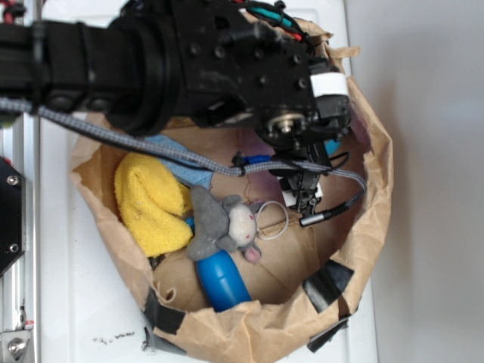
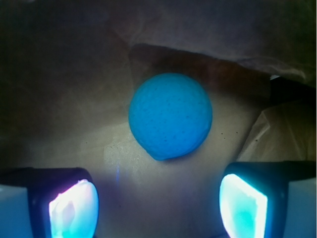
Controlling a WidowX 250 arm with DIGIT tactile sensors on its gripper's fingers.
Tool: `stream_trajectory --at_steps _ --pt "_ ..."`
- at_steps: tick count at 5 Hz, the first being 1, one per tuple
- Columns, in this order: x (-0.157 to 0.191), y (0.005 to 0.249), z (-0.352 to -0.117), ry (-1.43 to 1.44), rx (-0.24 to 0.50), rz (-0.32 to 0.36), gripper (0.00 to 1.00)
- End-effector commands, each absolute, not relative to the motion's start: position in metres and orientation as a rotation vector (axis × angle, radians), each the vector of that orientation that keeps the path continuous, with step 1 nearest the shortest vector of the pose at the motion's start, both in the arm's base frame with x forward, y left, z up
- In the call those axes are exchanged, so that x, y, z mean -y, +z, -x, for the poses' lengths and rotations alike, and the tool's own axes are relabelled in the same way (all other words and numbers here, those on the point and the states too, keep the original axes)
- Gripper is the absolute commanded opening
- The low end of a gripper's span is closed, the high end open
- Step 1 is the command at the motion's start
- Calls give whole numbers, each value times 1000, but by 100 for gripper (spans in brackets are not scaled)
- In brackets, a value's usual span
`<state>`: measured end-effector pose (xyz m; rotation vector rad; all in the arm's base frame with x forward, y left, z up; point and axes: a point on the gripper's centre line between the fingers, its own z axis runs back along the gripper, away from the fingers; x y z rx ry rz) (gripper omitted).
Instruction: Grab the blue ball.
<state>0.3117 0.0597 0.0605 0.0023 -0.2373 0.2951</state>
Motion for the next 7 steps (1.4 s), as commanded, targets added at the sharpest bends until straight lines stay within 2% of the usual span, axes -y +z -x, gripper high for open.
stream_trajectory --at_steps 1,3,7 --pt "-82 83 -319 353 336 -5 100" --pt "-87 79 -320 365 437 -22 100" --pt "-66 80 -337 376 428 -25 100"
